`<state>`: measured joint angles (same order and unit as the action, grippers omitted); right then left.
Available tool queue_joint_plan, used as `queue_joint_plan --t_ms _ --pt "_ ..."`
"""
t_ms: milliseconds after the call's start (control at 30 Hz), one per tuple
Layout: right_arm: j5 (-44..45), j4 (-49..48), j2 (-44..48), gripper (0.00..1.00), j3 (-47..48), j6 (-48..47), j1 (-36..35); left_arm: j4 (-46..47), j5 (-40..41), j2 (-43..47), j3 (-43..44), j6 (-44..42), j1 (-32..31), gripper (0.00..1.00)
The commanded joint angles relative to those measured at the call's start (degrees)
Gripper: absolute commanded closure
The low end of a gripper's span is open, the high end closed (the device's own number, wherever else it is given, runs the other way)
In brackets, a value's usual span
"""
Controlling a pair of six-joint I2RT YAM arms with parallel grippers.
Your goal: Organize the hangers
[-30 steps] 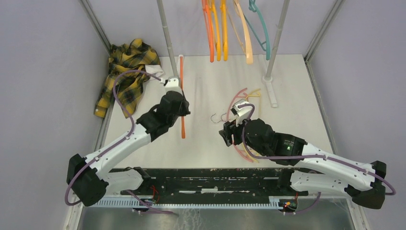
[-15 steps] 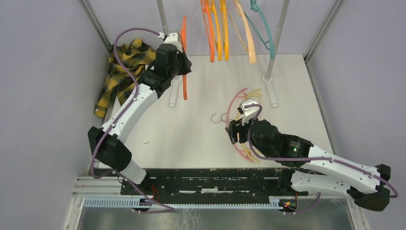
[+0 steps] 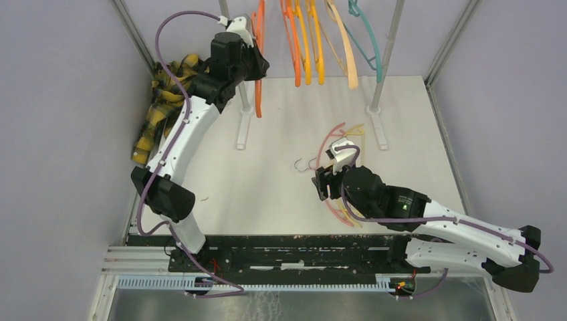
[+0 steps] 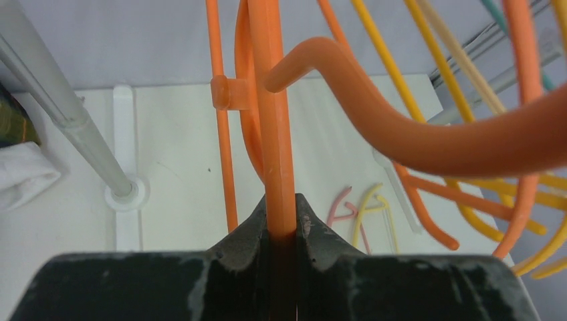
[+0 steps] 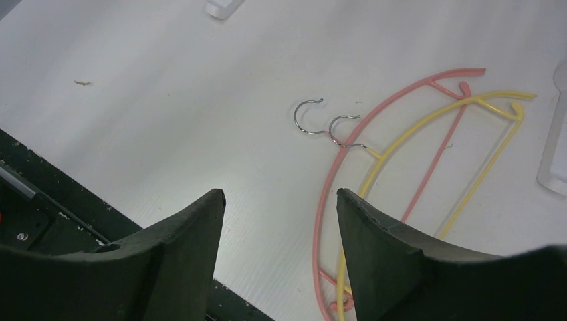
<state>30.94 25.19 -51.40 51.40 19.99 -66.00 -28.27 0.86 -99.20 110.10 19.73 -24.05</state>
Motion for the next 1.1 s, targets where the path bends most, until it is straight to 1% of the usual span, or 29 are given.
queue_joint_plan --t_ms 0,367,667,933,1067 --pt "2.1 -2.7 -0.6 0.29 1.0 -1.1 0.0 -0.2 -0.6 -1.4 9.0 -3.9 0.6 0.97" --pt "3.6 -3.9 -1.6 0.27 1.3 -1.5 0.0 -4.2 -2.2 -10.2 24.4 -4.0 1.4 0.97" --pt "4.6 -5.0 -1.7 0.26 1.0 -2.4 0.0 -3.5 -3.3 -15.2 31.5 -2.0 2.9 0.97" --pt "5.2 -5.7 -3.3 0.25 0.9 -2.5 0.5 -0.8 -5.2 -15.9 32.3 -1.1 3.4 0.97" --pt "4.9 -6.2 -3.9 0.25 1.3 -2.5 0.7 -1.4 -5.6 -17.6 34.4 2.1 4.7 0.97"
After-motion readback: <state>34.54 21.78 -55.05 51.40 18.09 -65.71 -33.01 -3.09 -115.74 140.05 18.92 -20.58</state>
